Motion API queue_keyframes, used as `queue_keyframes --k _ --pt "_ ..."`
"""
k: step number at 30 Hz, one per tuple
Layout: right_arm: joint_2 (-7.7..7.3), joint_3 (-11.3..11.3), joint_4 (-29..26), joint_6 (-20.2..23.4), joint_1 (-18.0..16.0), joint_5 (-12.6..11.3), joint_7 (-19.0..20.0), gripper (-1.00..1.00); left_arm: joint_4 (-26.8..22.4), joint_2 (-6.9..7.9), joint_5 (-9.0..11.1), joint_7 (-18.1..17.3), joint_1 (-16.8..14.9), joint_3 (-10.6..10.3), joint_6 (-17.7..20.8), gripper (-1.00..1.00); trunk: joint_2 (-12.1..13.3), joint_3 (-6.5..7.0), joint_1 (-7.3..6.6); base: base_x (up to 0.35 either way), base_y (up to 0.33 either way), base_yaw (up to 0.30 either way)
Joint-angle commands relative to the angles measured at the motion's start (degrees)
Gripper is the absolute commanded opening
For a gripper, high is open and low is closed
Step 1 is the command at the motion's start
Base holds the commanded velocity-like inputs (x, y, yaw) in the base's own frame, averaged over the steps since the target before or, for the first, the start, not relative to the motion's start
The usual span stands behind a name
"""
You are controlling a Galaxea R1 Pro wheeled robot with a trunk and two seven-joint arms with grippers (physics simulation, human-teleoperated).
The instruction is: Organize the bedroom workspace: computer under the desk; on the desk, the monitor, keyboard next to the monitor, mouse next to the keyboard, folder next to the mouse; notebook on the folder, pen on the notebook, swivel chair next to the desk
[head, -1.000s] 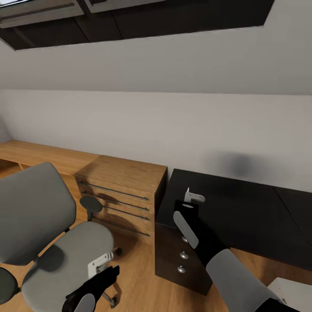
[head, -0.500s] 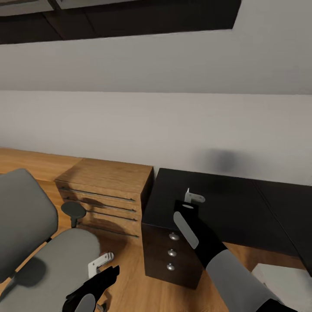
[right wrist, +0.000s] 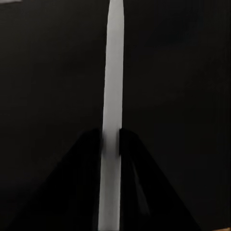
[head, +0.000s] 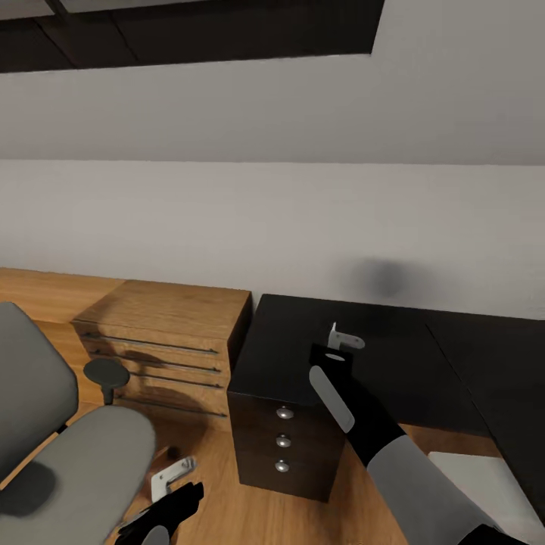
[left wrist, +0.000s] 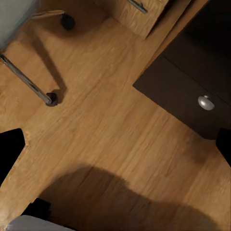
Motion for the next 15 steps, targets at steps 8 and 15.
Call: queue_keyframes --k 8,15 --pt "-1.73 0.11 -5.18 1.91 1.88 -0.31 -0.25 -1.00 18.13 0.07 -5.64 -0.35 -0.01 -5.39 -13.44 1.00 -0.05 -0.02 0.00 0.000 0.000 -0.252" --pt "-2.68 0.14 -5.75 2.37 2.09 -0.35 -0.23 -1.00 27.16 0.46 -6.25 -8.66 -0.01 -7.93 -20.14 1.00 -0.05 -0.02 0.00 0.000 0.000 -0.103"
